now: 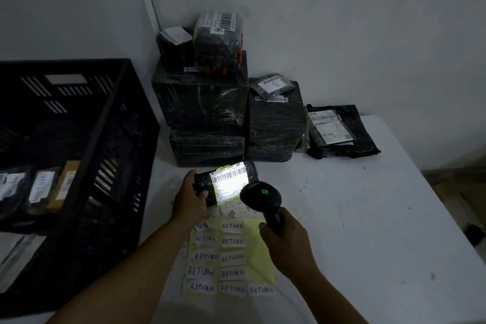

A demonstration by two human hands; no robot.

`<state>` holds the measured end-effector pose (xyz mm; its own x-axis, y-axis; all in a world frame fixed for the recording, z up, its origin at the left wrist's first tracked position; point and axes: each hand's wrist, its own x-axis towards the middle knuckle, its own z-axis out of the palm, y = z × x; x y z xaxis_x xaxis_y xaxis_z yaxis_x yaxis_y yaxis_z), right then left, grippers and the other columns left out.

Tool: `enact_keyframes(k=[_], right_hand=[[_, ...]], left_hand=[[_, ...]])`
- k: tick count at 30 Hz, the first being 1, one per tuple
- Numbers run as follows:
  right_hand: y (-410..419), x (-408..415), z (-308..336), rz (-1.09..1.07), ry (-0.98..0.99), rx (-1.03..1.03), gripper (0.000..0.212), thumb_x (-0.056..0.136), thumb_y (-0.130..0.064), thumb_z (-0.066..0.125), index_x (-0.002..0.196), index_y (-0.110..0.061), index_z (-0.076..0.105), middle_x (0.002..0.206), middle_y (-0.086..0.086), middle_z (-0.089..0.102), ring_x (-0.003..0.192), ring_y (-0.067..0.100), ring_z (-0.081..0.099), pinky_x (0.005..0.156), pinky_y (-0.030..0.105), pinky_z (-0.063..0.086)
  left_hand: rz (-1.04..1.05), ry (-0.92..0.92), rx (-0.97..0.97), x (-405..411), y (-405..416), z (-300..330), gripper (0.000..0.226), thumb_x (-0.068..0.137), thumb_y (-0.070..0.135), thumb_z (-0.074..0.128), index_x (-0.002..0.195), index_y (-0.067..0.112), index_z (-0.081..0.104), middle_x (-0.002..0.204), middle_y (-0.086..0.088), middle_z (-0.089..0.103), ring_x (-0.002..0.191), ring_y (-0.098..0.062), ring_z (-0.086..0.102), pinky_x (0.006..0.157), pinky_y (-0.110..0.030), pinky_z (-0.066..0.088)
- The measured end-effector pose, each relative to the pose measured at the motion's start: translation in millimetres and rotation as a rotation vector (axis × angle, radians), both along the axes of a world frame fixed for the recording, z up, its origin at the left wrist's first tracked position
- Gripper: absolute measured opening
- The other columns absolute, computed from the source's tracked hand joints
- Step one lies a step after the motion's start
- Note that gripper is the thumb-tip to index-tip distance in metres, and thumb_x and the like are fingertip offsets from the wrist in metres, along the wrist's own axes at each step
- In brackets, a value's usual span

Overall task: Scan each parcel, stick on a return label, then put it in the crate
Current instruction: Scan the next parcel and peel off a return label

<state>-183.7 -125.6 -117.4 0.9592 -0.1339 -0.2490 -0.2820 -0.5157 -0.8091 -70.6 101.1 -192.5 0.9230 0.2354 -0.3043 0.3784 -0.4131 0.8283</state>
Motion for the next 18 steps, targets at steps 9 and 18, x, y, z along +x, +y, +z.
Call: enact_keyframes(k=[9,18], right_hand=[[-0.3,-0.4,3.4,0.007,0.014,0.015,0.016,0.089,-0.022,0.065,0.085,-0.031,0.053,0.067,-0.006,0.06,0.055,0.0,0.054,0.054,0.015,0.039],[-1.1,-0.4,4.6,0.005,0.029,0.027,0.011,0.091,-0.024,0.065,0.091,-0.03,0.056,0.073,-0.003,0.063,0.06,0.007,0.055,0.059,0.023,0.047]], left_hand=[[0.012,0.006,-0.005,3.2,3.5,-4.1,0.066,0.096,0.005,0.059,0.15,0.035,0.032,0.146,-0.007,0.048,0.121,-0.025,0.053,0.084,-0.031,0.043],[0.003,-0.024,0.007,3.5,1.8,-3.5,0.063,0.096,0.003,0.058,0.147,0.033,0.035,0.144,-0.008,0.048,0.124,-0.028,0.052,0.083,-0.032,0.043]])
